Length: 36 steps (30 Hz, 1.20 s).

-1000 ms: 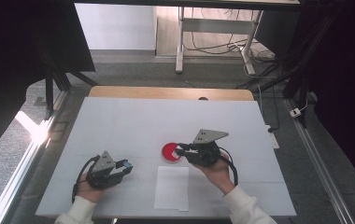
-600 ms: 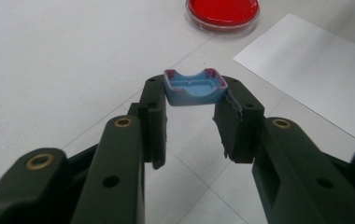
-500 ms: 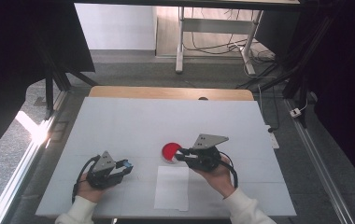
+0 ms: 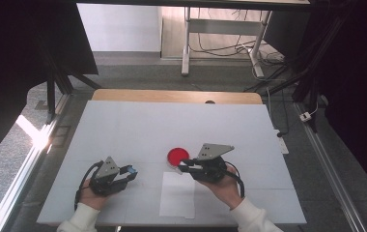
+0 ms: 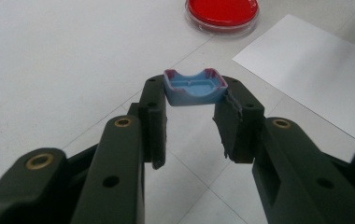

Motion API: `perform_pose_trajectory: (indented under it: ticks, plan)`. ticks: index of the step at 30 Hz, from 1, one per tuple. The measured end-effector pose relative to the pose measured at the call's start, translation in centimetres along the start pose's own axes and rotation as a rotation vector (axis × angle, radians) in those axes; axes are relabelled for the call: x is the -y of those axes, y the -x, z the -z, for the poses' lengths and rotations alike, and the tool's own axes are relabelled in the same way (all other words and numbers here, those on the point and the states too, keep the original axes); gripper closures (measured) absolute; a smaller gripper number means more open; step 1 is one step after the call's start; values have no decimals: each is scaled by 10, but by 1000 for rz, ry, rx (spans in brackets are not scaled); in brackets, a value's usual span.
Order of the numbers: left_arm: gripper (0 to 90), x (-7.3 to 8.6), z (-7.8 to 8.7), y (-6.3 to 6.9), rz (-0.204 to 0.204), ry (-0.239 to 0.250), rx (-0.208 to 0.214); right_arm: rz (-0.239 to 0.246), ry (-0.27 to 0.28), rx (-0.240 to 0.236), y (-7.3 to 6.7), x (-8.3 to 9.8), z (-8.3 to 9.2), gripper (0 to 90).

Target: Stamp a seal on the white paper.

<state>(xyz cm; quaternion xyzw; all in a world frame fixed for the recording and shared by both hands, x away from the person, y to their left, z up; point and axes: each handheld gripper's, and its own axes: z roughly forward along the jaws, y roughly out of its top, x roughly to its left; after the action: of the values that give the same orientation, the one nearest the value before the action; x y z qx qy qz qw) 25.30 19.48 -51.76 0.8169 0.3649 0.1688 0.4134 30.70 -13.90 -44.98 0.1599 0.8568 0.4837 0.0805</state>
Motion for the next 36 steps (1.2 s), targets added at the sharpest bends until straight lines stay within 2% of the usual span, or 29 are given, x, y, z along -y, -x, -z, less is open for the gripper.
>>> perform_pose_trajectory:
  ticks: [15,24,27,36]
  plan:
    - [644,0,0,0,3,3,-1,34,-48,-22,-14,6,-4,751]
    - [644,0,0,0,3,3,0,35,-82,-37,-17,12,-11,751]
    - [644,0,0,0,2,2,0,48,-120,-30,-18,15,-13,751]
    - [644,0,0,0,-1,-3,3,63,-164,-27,-19,25,-20,751]
